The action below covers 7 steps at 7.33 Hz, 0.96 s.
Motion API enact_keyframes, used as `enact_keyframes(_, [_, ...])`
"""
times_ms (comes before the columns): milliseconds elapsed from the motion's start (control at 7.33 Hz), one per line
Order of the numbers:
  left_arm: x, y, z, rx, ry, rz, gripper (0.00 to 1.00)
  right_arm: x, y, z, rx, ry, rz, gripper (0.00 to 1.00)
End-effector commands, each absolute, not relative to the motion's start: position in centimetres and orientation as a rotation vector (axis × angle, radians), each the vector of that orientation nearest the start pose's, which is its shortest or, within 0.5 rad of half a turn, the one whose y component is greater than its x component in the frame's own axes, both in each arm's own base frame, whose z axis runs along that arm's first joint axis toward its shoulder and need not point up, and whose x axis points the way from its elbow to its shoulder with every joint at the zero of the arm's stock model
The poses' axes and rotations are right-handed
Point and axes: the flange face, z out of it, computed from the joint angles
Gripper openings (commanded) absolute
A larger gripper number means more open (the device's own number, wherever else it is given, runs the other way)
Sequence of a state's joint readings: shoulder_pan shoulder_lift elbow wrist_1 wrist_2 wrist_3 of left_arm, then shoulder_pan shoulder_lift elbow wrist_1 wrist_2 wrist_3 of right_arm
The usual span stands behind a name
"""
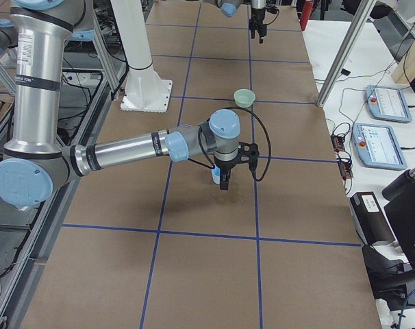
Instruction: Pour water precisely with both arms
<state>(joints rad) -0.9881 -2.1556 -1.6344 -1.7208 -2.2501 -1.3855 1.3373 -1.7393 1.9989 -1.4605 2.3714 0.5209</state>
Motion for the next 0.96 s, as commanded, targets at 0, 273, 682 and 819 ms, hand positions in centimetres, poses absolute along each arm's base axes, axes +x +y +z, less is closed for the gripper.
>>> enact_keyframes(0, [30.9,-59.9,26.4,-0.109,1.000,-0.464,1.00,-7.5,-36.9,48.7,0.079,-0.847,0.213,1.00])
enact_keyframes(273, [30.9,-59.6,27.0,-0.057,0.972,-0.485,1.00,-6.6,-33.3,50.0,0.114,-0.905,0.238,0.99])
enact_keyframes(682, [31.3,-59.1,26.9,-0.053,0.972,-0.479,1.00,-7.4,-33.1,50.5,0.143,-0.834,0.256,0.99])
enact_keyframes(819, [31.5,-58.8,26.6,-0.052,0.976,-0.476,1.00,-8.7,-33.0,49.8,0.131,-0.813,0.341,0.99])
